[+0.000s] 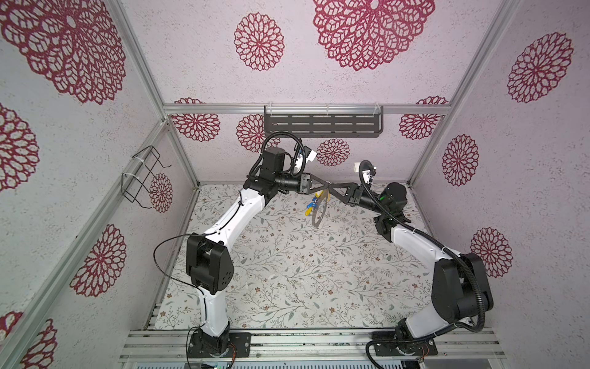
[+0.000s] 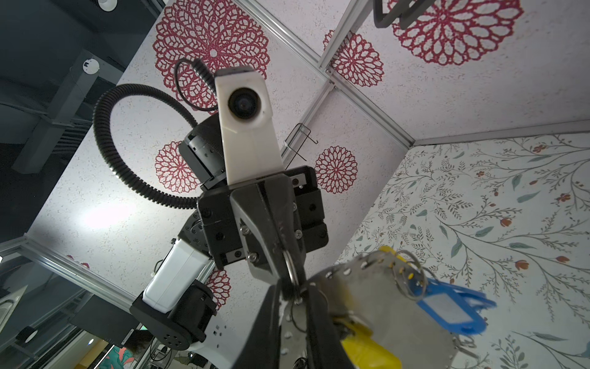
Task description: Remove the keys from the keyring
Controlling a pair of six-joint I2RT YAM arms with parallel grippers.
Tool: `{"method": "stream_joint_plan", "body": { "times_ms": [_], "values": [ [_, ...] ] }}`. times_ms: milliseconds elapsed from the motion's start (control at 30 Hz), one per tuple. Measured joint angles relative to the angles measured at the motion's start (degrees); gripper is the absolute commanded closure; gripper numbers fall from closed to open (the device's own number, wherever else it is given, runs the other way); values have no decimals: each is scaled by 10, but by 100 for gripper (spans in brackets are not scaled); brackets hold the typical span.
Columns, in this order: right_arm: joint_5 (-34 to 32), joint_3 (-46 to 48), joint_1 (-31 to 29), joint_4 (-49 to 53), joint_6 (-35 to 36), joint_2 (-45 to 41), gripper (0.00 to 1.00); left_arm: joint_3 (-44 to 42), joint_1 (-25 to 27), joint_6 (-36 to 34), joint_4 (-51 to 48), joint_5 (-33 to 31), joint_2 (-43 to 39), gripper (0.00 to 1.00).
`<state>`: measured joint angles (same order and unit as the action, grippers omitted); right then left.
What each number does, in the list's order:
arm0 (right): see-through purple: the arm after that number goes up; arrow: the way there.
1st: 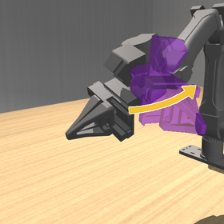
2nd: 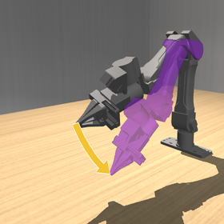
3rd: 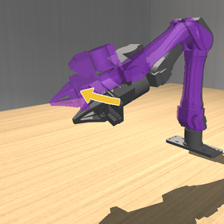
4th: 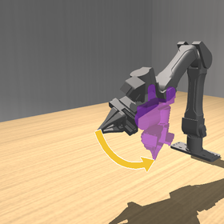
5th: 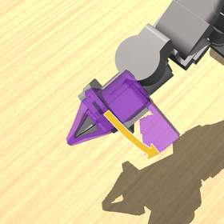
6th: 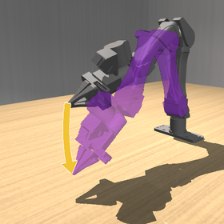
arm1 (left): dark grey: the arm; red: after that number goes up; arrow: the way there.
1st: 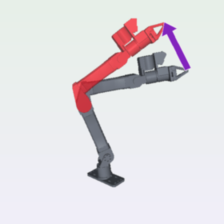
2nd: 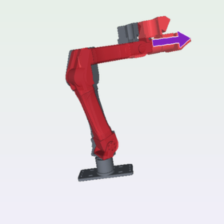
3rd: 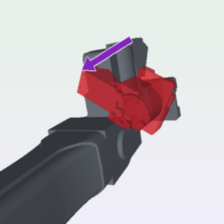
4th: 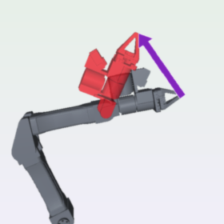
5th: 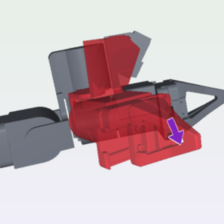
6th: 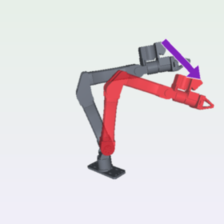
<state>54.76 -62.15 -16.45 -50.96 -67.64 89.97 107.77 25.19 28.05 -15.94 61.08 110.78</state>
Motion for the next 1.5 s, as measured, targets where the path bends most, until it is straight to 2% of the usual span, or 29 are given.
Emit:
{"method": "stream_joint_plan", "body": {
  "times_ms": [167, 267, 367, 467, 633, 833, 967, 1167, 1433, 1500],
  "values": [
    [2, -2, -1, -11, -7, 5, 87, -7, -2, 5, 3, 0, -4, 100],
    [4, -2, -2, -16, -10, 7, 75, -9, -2, 7, 3, 0, -5, 100],
    [5, -2, -2, -3, 6, 4, 70, -10, -2, 8, 2, -2, -5, 100],
    [-14, 1, -2, 86, 81, -27, 69, -16, -2, 8, 2, -3, -5, 100],
    [-110, 1, -8, 294, 276, -107, 65, -17, -2, 8, 2, 0, -6, 100],
    [-198, 15, -19, 382, 407, -139, 57, -16, -1, 7, 2, 1, -6, 100],
    [-233, 17, -43, 419, 455, -135, 47, -16, -1, 7, 2, 1, -6, 100],
    [-257, 2, -72, 437, 494, -120, 38, -16, -1, 7, 1, 1, -6, 100],
    [-284, -46, -78, 460, 526, -82, 38, -16, 0, 0, -3, 1, -7, 100],
    [-291, -54, -79, 466, 532, -78, 43, -16, 0, -2, -5, 1, -7, 100]
  ]
}}
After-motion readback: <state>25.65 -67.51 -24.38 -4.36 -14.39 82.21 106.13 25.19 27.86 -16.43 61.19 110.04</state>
